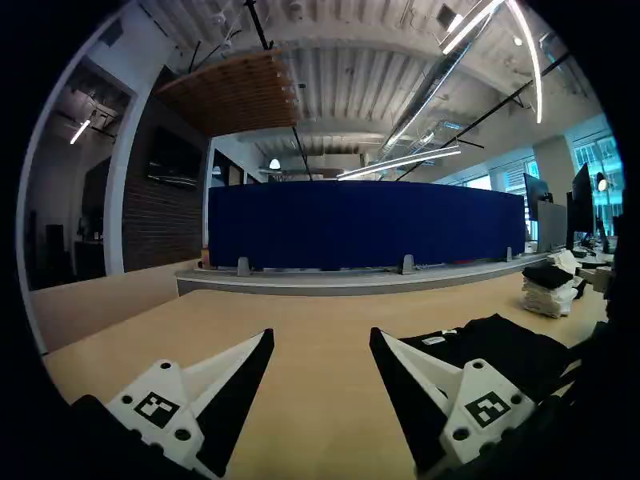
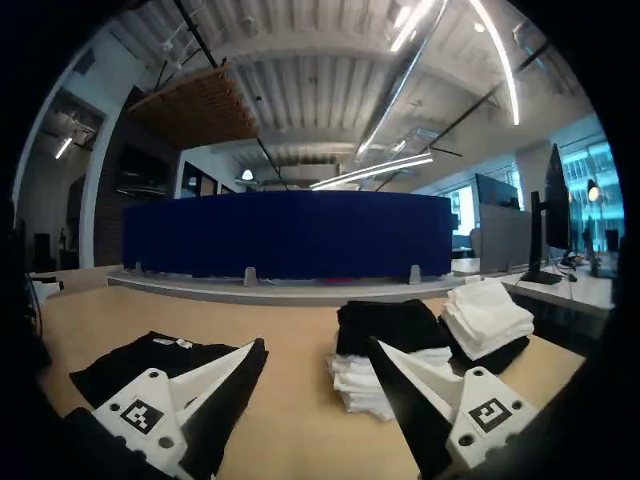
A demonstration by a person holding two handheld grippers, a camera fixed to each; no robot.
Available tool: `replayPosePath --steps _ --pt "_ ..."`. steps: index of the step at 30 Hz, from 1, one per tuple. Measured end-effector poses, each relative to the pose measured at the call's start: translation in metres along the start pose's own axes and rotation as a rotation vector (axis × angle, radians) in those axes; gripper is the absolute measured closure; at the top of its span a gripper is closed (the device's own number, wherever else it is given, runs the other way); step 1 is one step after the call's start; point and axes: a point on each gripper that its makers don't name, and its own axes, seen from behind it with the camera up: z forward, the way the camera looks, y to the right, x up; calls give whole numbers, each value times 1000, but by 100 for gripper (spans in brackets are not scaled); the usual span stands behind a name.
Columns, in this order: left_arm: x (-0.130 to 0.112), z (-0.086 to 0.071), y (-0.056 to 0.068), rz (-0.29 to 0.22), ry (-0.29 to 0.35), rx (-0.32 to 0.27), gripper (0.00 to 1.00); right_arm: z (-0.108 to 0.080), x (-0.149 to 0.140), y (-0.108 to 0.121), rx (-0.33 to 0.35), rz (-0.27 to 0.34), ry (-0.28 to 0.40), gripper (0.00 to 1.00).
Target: Fold towel
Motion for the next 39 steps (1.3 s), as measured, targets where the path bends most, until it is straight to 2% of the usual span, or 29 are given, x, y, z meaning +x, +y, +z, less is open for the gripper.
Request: replayPosePath --steps 9,12,15,21,28,33,39 --pt "-2 0 -1 2 -5 4 12 1 6 0 -3 5 7 0" --pt "8 1 0 6 -11 4 12 1 21 12 -43 21 20 0" --pt "35 1 1 4 18 3 12 -1 48 17 -50 6 49 0" --pt "96 2 6 4 34 -13 12 -9 100 15 -52 -44 34 0" --pt "160 -1 8 -1 31 -19 12 -18 168 7 -44 -42 22 0" --pt "195 -7 9 0 18 -22 12 -22 209 3 -44 -42 13 0" --pt "223 -15 12 -4 -3 -32 12 -27 245 -2 -33 -22 9 0"
